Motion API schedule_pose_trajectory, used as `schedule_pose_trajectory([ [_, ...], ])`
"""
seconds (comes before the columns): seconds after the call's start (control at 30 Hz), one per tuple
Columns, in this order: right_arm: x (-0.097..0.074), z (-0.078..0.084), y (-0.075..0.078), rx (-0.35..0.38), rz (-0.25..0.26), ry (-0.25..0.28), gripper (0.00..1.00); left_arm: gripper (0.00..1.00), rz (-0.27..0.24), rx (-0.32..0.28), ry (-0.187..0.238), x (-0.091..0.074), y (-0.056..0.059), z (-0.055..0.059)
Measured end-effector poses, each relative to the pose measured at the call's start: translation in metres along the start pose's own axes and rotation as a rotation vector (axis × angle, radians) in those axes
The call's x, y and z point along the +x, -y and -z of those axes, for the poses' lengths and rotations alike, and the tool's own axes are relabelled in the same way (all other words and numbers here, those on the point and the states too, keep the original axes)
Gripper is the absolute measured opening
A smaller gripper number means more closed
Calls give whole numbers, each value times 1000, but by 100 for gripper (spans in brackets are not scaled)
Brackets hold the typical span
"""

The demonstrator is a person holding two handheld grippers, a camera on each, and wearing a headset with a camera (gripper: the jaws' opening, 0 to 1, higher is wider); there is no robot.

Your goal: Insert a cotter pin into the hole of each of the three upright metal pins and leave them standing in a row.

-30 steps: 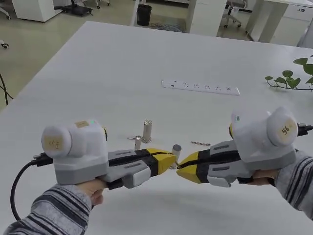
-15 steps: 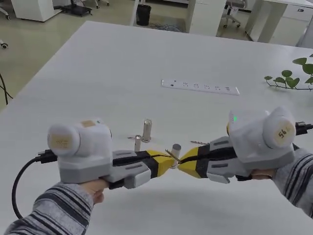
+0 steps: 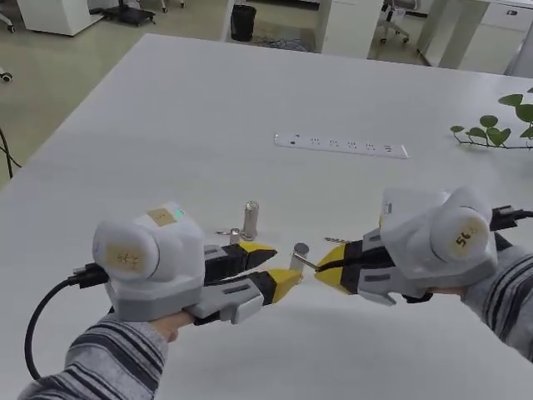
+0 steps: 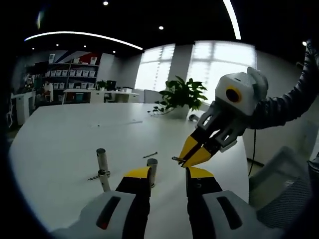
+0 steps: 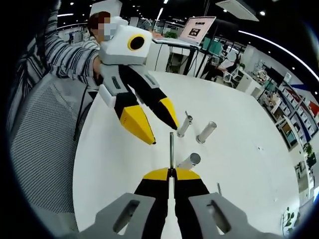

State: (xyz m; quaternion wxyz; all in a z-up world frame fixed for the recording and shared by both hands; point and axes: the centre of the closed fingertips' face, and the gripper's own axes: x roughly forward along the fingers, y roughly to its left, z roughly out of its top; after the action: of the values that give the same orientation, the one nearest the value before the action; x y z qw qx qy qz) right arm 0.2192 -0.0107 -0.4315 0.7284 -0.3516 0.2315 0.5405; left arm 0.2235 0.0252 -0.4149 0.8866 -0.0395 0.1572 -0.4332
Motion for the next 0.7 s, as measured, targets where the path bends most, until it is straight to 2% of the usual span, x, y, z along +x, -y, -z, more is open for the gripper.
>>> schedule_pose_trajectory([
  [0.07, 1, 6, 4, -11, 14, -22, 0, 27, -29, 19, -20, 2, -4, 4],
  [0.13, 2, 11, 8, -18, 23, -39, 0, 28, -71, 84, -56, 3, -10, 9],
  [0.23, 4, 18, 14, -39, 39, -69, 0, 30, -97, 98, -78, 8, -9, 14],
  [0.27, 5, 21, 16, -46, 41, -78, 0, 29, -119, 111, -91, 8, -10, 15],
  [0.33, 7, 26, 19, -57, 45, -94, 0, 26, -130, 151, -98, 11, -8, 15],
  [0.47, 10, 34, 24, -61, 51, -116, 0, 27, -149, 154, -108, 17, -7, 16],
  [0.57, 11, 41, 30, -75, 58, -141, 0, 28, -198, 164, -138, 20, -17, 21],
  [0.7, 14, 50, 36, -76, 63, -162, 0, 28, -208, 166, -177, 25, -24, 28],
])
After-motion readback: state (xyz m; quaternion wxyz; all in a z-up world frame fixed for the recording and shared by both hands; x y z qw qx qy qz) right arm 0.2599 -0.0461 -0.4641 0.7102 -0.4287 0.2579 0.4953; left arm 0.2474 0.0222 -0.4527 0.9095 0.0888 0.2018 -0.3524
